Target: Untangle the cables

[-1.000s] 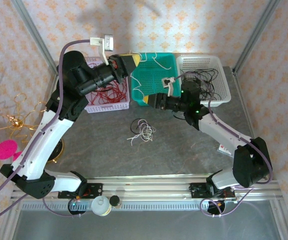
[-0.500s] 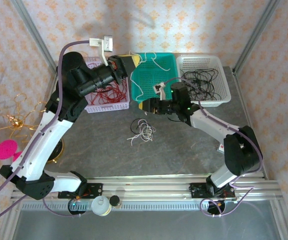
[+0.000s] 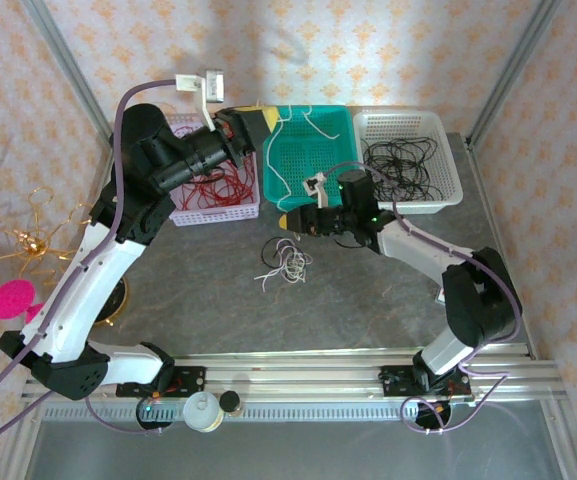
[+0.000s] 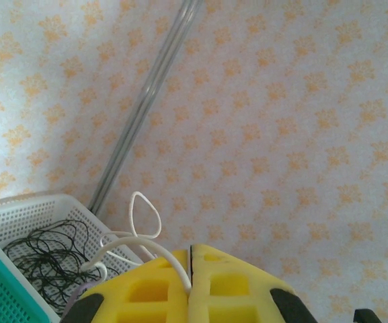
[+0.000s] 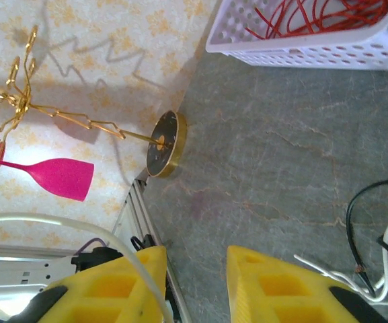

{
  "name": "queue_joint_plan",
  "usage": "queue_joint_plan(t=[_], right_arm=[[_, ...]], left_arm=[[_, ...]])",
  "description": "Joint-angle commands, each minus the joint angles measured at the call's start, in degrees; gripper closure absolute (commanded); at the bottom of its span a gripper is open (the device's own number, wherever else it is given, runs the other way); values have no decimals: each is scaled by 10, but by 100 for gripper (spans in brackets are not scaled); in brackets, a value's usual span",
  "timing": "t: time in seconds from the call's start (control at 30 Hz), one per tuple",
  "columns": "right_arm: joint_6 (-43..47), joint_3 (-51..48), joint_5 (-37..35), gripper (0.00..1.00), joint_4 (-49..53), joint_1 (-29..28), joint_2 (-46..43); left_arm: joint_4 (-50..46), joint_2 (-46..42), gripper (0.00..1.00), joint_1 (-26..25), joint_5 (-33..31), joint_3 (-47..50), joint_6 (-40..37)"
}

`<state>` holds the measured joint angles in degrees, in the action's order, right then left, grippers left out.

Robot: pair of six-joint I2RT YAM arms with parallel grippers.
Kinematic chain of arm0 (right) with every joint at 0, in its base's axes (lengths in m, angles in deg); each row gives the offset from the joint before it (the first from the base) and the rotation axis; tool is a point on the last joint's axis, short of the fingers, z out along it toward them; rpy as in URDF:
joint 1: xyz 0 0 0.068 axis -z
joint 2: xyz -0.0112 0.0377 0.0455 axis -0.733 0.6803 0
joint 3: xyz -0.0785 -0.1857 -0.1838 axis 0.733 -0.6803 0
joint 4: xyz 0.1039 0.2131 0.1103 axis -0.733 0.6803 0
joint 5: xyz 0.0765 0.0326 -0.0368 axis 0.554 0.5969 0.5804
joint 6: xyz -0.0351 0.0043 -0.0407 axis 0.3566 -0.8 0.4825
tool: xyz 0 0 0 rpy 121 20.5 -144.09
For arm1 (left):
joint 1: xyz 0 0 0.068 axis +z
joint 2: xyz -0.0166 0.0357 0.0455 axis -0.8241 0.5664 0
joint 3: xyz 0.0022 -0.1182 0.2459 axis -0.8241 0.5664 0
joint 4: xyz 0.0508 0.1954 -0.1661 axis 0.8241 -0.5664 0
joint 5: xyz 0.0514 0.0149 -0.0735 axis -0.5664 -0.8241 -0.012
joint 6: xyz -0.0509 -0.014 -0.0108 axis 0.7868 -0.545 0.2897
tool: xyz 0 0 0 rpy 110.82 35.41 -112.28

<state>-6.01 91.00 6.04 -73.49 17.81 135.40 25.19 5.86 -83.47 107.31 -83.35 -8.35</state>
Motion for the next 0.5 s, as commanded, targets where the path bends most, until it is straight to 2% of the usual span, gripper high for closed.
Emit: queue_joint_plan(t=[0.0,0.1,0.27,0.4,0.47], right_arm=[[22,-11,11,70,4,0,-3],[32,-13,15,75,5,-1,0],[75,-33,6,91,8,-3,-13],[124,-59,-36,93,1,-9,-42],[179,-84,-59,93,-23,-20,-71]], left_arm=[[48,4,100,9,-18,-24,-17],[49,16,100,10,-23,-39,-24],[68,24,100,19,-63,-54,-32],[90,37,100,34,-112,-67,-24],[106,45,100,41,-132,-69,-14]])
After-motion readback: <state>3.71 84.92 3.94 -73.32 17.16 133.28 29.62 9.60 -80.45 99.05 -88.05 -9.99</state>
